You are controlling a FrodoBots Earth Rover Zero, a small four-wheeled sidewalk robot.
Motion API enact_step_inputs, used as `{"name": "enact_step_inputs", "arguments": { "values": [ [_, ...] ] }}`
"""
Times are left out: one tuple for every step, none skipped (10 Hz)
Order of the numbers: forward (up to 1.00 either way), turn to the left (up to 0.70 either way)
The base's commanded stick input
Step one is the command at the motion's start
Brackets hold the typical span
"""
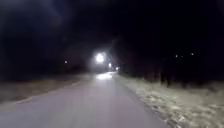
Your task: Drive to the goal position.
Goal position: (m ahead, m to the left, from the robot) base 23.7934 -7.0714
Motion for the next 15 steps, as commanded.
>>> {"name": "enact_step_inputs", "arguments": {
  "values": [
    [1.0,0.26],
    [1.0,0.09],
    [1.0,0.0],
    [1.0,0.0],
    [1.0,0.0],
    [1.0,0.0],
    [1.0,0.0],
    [1.0,0.0],
    [1.0,0.0],
    [1.0,0.0],
    [1.0,0.0],
    [1.0,0.0],
    [1.0,0.0],
    [1.0,0.0],
    [1.0,0.0]
  ]
}}
